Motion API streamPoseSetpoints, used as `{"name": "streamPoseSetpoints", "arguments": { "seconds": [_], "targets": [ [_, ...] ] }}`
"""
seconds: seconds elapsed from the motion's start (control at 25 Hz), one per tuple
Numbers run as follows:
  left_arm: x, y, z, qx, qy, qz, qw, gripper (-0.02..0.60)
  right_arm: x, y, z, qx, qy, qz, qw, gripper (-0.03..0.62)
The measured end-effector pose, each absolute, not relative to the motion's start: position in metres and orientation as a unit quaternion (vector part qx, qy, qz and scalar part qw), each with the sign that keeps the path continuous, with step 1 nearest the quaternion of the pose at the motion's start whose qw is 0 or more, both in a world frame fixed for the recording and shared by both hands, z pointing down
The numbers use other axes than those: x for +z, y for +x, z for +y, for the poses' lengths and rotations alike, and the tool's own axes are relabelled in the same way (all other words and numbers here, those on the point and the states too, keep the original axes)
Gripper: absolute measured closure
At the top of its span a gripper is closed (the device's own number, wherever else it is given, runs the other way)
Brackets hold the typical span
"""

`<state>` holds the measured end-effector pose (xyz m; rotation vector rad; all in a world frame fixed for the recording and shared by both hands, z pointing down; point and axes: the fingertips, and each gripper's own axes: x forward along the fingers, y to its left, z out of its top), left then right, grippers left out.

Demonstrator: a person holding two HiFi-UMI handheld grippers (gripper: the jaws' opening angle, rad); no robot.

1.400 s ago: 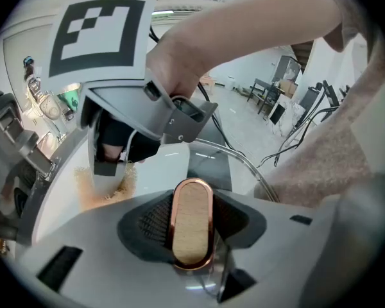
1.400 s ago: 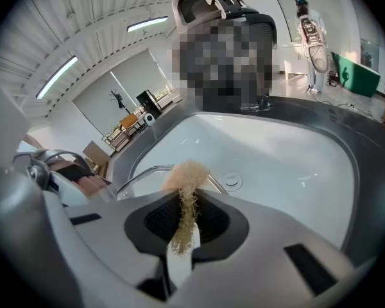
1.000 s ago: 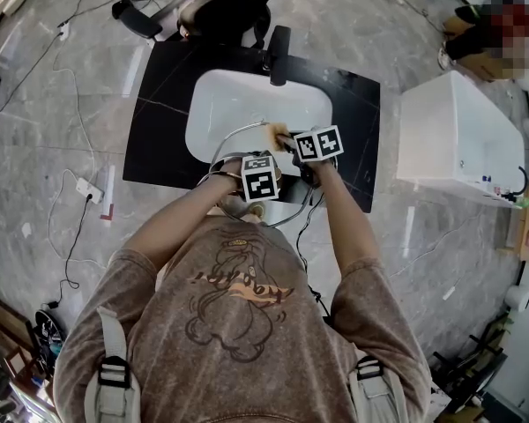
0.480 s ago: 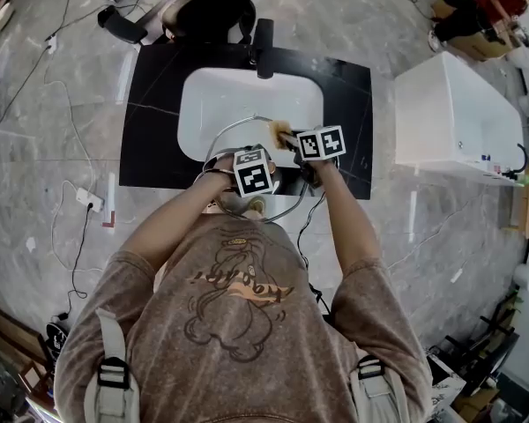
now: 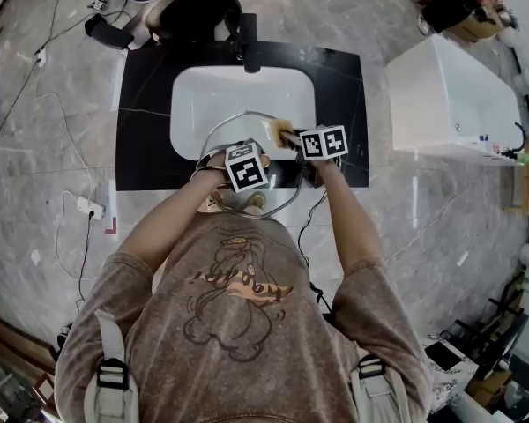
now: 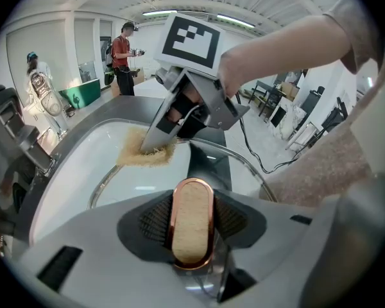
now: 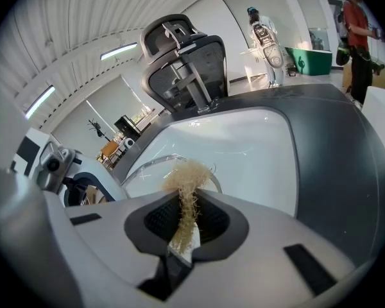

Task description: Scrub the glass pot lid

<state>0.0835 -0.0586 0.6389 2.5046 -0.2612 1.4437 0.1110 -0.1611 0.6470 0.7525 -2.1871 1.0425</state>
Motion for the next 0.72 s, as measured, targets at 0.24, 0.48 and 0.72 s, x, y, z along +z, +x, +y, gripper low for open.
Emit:
{"name": "streamPoseSetpoints", "arguments": {
  "seconds": [0.24,0.48,0.72],
  "targets": [
    [0.638,0.084,-0.059,0.495,0.856,-0.091,0.116,0.399,0.646,0.124,-0.155,0.401,0.295,-0.818,0.286,0.545],
    [0.639,0.083,-0.059,0.496,0.855,-0.088,0.122,0.399,0.648,0.136,-0.148,0.396,0.304,-0.816,0.291,0.545],
    [0.639,0.083,-0.06,0.496,0.855,-0.087,0.124,0.397,0.649,0.149,-0.138,0.394,0.316,-0.811,0.294,0.545]
  ]
}}
